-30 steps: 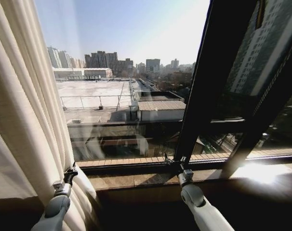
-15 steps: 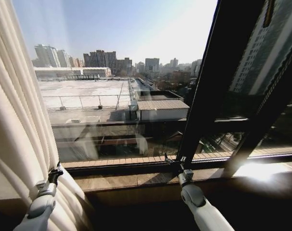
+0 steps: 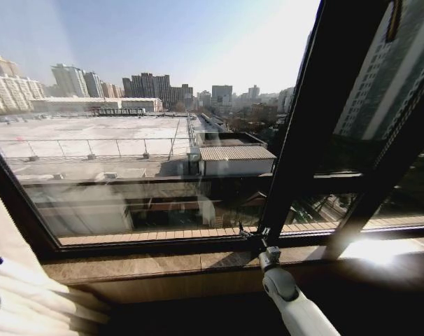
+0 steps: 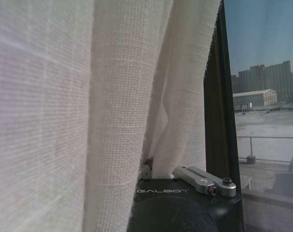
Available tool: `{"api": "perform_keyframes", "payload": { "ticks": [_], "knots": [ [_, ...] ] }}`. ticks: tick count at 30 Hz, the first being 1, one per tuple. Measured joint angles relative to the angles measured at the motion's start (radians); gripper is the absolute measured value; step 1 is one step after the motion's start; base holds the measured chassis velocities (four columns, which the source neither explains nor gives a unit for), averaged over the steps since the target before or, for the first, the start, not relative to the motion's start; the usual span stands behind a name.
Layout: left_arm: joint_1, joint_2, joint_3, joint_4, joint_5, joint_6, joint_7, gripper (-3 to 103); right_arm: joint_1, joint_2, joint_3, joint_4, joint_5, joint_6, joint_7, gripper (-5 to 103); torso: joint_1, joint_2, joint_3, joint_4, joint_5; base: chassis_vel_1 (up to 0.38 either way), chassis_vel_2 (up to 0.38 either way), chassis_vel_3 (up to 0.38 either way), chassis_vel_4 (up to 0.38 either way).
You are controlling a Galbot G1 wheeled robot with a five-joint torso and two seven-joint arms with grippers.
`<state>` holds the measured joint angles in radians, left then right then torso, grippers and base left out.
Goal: Open the curtains by pulling them apart, changing their state from closed to fully open.
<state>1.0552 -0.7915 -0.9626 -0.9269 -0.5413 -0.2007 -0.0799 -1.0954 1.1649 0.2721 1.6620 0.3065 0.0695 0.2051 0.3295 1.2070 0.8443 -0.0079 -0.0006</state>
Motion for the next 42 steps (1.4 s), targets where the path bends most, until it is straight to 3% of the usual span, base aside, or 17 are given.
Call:
{"api": "perform_keyframes", "payload": {
  "ticks": [4, 12, 16, 18, 19, 21, 23, 25, 27, 28, 30, 31, 34, 36, 40, 42],
  "knots": [
    [0.01, -0.021, 0.005, -0.027, 0.002, 0.002, -0.003, 0, 0.0, 0.0, 0.0, 0.0, 0.0, 0.0, 0.0, 100, 0.0, 0.0, 0.0, 0.0, -0.0003, 0.0, 0.0, 0.0, 0.0],
    [0.117, -0.109, -0.017, -0.228, 0.039, 0.048, 0.012, 0, 0.0, 0.0, 0.0, 0.0, 0.0, 0.0, 0.0, 100, 0.0, 0.0, 0.0, -0.0003, 0.0003, 0.0, 0.0, 0.0, 0.0],
    [0.202, -0.19, -0.061, -0.37, 0.065, 0.071, 0.012, 11, 0.0, 0.0, 0.0, 0.0, 0.0, 0.0, 0.0, 100, 0.0, 0.0, 0.0, 0.0, 0.0006, 0.0, 0.0, 0.0, 0.0],
    [0.267, -0.261, -0.084, -0.475, 0.086, 0.075, 0.022, 22, 0.0, 0.0, 0.0, 0.0, 0.0, 0.0, 0.0, 100, 0.0, 0.0, 0.0, -0.0001, 0.0005, 0.0, 0.0, 0.0, 0.0],
    [0.267, -0.261, -0.084, -0.475, 0.086, 0.075, 0.022, 22, 0.0, 0.0, 0.0, 0.0, 0.0, 0.0, 0.0, 100, 0.0, 0.0, 0.0, -0.0001, 0.0005, 0.0, 0.0, 0.0, 0.0],
    [0.315, -0.314, -0.089, -0.55, 0.089, 0.053, 0.056, 32, 0.0, 0.0, 0.0, 0.0, 0.0, 0.0, 0.0, 100, 0.0, 0.0, 0.0, -0.0001, 0.0004, 0.0, 0.0, 0.0, 0.0],
    [0.336, -0.337, -0.089, -0.583, 0.076, 0.036, 0.085, 32, 0.0, 0.0, 0.0, 0.0, 0.0, 0.0, 0.0, 100, 0.0, 0.0, 0.0, -0.0002, 0.0006, 0.0, 0.0, 0.0, 0.0],
    [0.385, -0.386, -0.077, -0.671, 0.019, 0.018, 0.162, 43, 0.0, 0.0, 0.0, 0.0, 0.0, 0.0, 0.0, 100, 0.0, 0.0, 0.0, -0.0001, 0.0005, 0.0, 0.0, 0.0, 0.0],
    [0.415, -0.419, -0.052, -0.741, -0.019, 0.023, 0.196, 55, 0.0, 0.0, 0.0, 0.0, 0.0, 0.0, 0.0, 100, 0.0, 0.0, 0.0, -0.0001, 0.0007, 0.0, 0.0, 0.0, 0.0],
    [0.415, -0.419, -0.052, -0.741, -0.019, 0.023, 0.196, 55, 0.0, 0.0, 0.0, 0.0, 0.0, 0.0, 0.0, 100, 0.0, 0.0, 0.0, -0.0001, 0.0007, 0.0, 0.0, 0.0, 0.0],
    [0.434, -0.453, -0.009, -0.825, -0.039, 0.055, 0.196, 66, 0.0, 0.0, 0.0, 0.0, 0.0, 0.0, 0.0, 100, 0.0, 0.0, 0.0, -0.0003, 0.0007, 0.0, 0.0, 0.0, 0.0],
    [0.434, -0.453, -0.009, -0.825, -0.039, 0.055, 0.196, 66, 0.0, 0.0, 0.0, 0.0, 0.0, 0.0, 0.0, 100, 0.0, 0.0, 0.0, -0.0003, 0.0007, 0.0, 0.0, 0.0, 0.0],
    [0.446, -0.476, 0.054, -0.903, -0.041, 0.078, 0.173, 82, 0.0, 0.0, 0.0, 0.0, 0.0, 0.0, 0.0, 100, 0.0, 0.0, 0.0, -0.0003, 0.0006, 0.0, 0.0, 0.0, 0.0],
    [0.452, -0.479, 0.071, -0.919, -0.032, 0.082, 0.169, 87, 0.0, 0.0, 0.0, 0.0, 0.0, 0.0, 0.0, 100, 0.0, 0.0, 0.0, -0.0003, 0.0007, 0.0, 0.0, 0.0, 0.0],
    [0.461, -0.485, 0.126, -0.925, 0.057, 0.069, 0.146, 97, 0.0, 0.0, 0.0, 0.0, 0.0, 0.0, 0.0, 100, 0.0, 0.0, 0.0, -0.0002, 0.0003, 0.0, 0.0, 0.0, 0.0],
    [0.446, -0.487, 0.167, -0.904, 0.137, 0.047, 0.096, 100, 0.0, 0.0, 0.0, 0.0, 0.0, 0.0, 0.0, 100, 0.0, 0.0, 0.0, -0.0002, 0.0003, 0.0, 0.0, 0.0, 0.0]
  ]
}}
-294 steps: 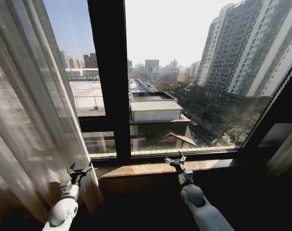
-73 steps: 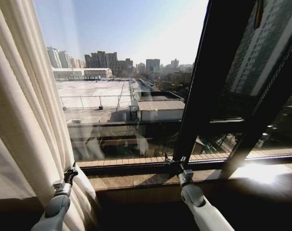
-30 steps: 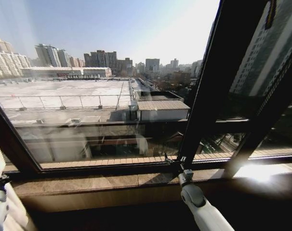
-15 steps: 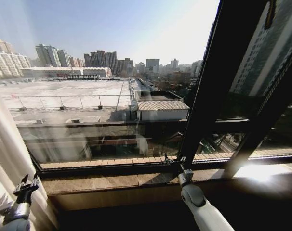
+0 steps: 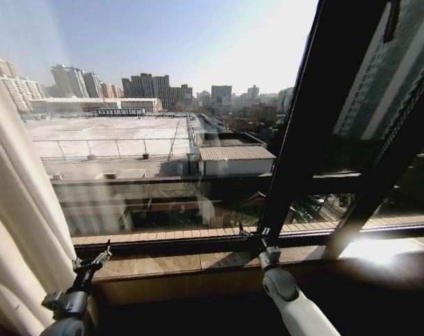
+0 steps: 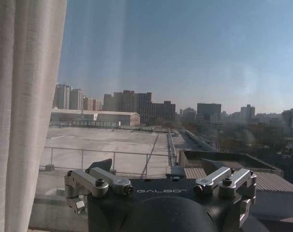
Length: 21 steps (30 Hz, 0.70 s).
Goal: Open the curtains by pulling them apart, changing their state from closed to fully open.
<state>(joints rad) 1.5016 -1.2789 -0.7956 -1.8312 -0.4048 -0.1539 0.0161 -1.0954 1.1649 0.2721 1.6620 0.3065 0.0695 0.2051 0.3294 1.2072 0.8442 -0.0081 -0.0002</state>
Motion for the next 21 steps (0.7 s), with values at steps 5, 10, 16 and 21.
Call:
{"api": "perform_keyframes", "payload": {
  "ticks": [5, 10, 16, 21],
  "knots": [
    [-0.044, -0.007, 0.043, 0.018, 0.04, -0.003, -0.062, 100, 0.0, 0.0, 0.0, 0.0, 0.0, 0.0, 0.0, 100, 0.0, 0.0, 0.0, -0.0001, -0.0001, 0.0, 0.0, 0.0, 0.0],
    [-0.056, 0.0, 0.057, 0.02, 0.015, -0.006, -0.06, 100, 0.0, 0.0, 0.0, 0.0, 0.0, 0.0, 0.0, 100, 0.0, 0.0, 0.0, -0.0001, 0.0001, 0.0, 0.0, 0.0, 0.0],
    [-0.057, 0.004, 0.06, 0.037, 0.006, -0.034, -0.014, 100, 0.0, 0.0, 0.0, 0.0, 0.0, 0.0, 0.0, 100, 0.0, 0.0, 0.0, 0.0, 0.0, 0.0, 0.0, 0.0, 0.0],
    [-0.057, 0.005, 0.06, 0.039, 0.006, -0.035, -0.011, 100, 0.0, 0.0, 0.0, 0.0, 0.0, 0.0, 0.0, 100, 0.0, 0.0, 0.0, 0.0, 0.0, 0.0, 0.0, 0.0, 0.0]
  ]
}}
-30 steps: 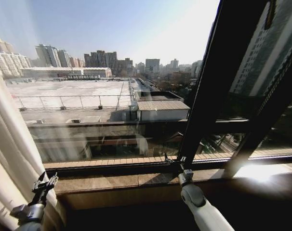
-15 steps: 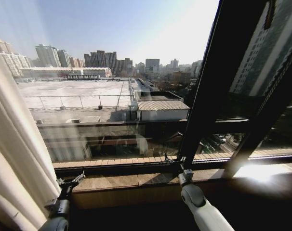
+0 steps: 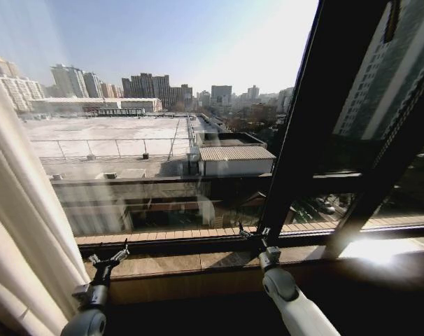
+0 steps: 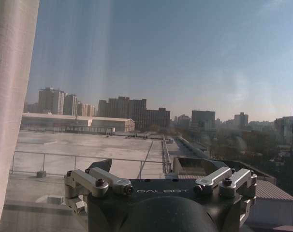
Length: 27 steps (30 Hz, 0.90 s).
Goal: Open the curtains by pulling them apart, changing their state from closed to fully open.
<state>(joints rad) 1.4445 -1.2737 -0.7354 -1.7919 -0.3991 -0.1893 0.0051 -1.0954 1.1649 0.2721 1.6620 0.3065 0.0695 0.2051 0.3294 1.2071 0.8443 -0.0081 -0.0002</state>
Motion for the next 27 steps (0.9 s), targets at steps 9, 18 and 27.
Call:
{"api": "perform_keyframes", "payload": {
  "ticks": [9, 18, 27],
  "knots": [
    [0.0, 0.001, -0.001, 0.001, -0.001, 0.0, 0.001, 100, 0.0, 0.0, 0.0, 0.0, 0.0, 0.0, 0.0, 100, 0.0, 0.0, 0.0, 0.0, 0.0, 0.0, 0.0, 0.0, 0.0],
    [0.0, 0.001, -0.002, 0.001, -0.001, 0.0, 0.001, 100, 0.0, 0.0, 0.0, 0.0, 0.0, 0.0, 0.0, 100, 0.0, 0.0, 0.0, 0.0001, -0.0002, -0.017, -0.017, 0.026, 0.021],
    [0.0, 0.001, -0.002, 0.001, -0.001, 0.0, 0.001, 100, 0.0, 0.0, 0.0, 0.0, 0.0, 0.0, 0.0, 100, 0.0, 0.0, 0.0, 0.0, 0.0, -0.182, -0.183, 0.178, 0.182]
  ]
}}
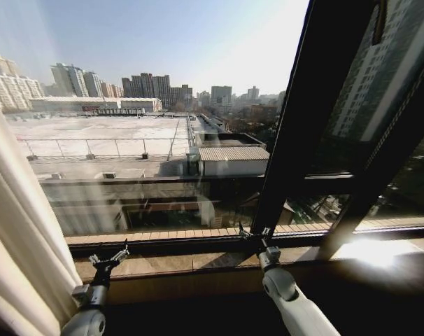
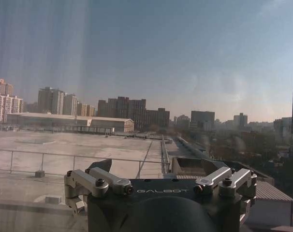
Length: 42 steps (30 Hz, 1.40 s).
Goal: Open the curtains by pulling them apart, changing their state from closed to fully open.
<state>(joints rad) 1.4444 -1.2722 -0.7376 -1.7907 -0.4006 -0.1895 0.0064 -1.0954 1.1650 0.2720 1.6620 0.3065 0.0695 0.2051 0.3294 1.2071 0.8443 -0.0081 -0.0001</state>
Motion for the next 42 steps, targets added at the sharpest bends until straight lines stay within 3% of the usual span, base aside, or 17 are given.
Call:
{"api": "perform_keyframes", "payload": {
  "ticks": [42],
  "knots": [
    [0.0, 0.0, 0.0, 0.0, 0.0, 0.001, 0.0, 100, 0.0, 0.0, 0.0, 0.0, 0.0, 0.0, 0.0, 100, 0.0, 0.0, 0.0, -0.0002, -0.0001, -0.343, -0.339, 0.337, 0.338]
  ]
}}
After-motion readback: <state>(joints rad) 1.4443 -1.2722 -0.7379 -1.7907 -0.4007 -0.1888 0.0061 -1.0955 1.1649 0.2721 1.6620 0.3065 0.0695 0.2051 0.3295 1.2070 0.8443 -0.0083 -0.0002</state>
